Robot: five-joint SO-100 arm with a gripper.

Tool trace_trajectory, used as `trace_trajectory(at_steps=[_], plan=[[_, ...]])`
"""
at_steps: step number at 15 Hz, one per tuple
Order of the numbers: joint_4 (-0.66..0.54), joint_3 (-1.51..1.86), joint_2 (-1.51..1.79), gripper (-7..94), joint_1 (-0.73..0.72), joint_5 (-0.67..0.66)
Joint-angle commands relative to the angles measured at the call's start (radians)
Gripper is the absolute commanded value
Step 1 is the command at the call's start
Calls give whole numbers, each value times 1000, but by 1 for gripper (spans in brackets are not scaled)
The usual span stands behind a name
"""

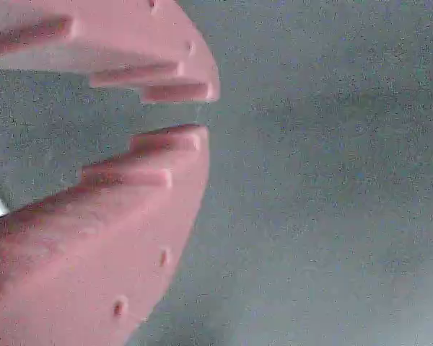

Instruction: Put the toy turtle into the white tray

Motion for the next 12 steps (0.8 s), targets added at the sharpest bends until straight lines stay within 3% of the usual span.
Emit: trace_trajectory(at_steps=[1,12], plan=[[11,-20,6,0,-5,3],[12,-20,6,0,-6,-5]])
